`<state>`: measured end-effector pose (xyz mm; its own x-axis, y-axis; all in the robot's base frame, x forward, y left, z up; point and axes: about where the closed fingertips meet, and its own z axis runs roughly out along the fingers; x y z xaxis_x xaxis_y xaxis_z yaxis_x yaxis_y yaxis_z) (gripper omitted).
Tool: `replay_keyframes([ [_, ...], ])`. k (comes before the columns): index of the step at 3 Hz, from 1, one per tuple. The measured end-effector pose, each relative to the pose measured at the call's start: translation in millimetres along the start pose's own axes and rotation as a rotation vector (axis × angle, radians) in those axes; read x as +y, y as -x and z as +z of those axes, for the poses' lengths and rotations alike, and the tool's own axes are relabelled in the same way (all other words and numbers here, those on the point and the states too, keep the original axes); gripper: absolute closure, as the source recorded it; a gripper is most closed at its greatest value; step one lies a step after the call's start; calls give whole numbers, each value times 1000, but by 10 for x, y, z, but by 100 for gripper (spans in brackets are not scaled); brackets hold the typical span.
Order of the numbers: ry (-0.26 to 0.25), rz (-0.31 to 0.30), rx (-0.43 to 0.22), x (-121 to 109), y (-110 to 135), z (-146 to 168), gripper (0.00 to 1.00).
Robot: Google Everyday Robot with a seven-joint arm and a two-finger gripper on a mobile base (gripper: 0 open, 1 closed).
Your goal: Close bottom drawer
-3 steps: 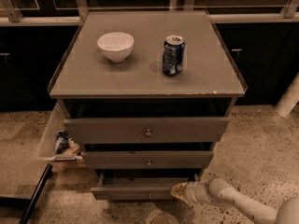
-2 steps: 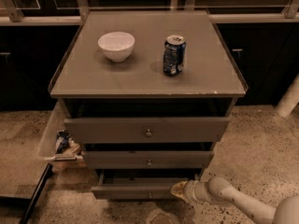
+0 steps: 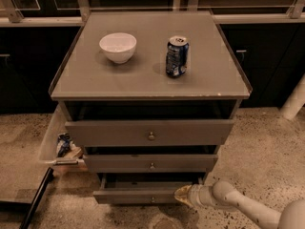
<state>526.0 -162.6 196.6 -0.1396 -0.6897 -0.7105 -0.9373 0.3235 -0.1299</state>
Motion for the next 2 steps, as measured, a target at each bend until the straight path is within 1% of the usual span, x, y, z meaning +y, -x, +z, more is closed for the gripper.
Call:
replay_keyframes([
  [1, 0, 0, 0, 0, 0, 0, 12],
  [2, 0, 0, 0, 1, 0, 1, 0],
])
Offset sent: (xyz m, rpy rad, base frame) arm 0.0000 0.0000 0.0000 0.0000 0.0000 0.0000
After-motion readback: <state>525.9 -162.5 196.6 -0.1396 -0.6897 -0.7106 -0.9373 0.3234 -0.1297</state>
